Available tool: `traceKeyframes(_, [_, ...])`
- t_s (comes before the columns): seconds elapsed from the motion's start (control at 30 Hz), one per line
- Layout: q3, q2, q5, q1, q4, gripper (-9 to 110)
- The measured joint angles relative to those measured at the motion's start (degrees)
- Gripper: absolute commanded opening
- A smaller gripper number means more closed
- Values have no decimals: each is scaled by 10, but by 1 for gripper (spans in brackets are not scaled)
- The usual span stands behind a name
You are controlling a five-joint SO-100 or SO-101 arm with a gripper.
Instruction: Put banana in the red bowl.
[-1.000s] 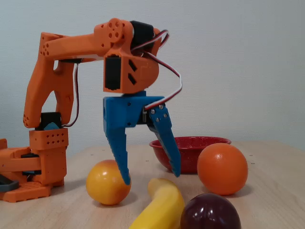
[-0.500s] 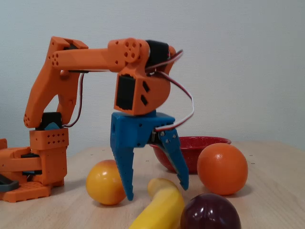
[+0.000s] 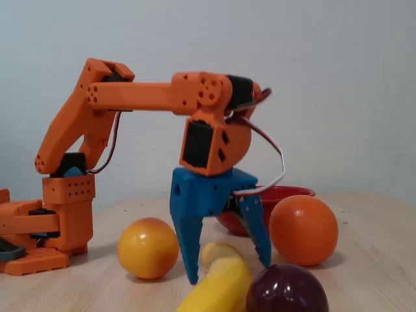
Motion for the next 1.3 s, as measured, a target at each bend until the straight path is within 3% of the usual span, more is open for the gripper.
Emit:
traceKeyframes(0.8, [-25, -36, -12, 2, -50, 36])
traceKeyframes(1.03, [-34, -37, -25, 2, -54, 21])
traceKeyframes(1.17, [-38, -37, -49, -2, -70, 0])
traceKeyframes(1.3, [-42, -37, -54, -1, -70, 0])
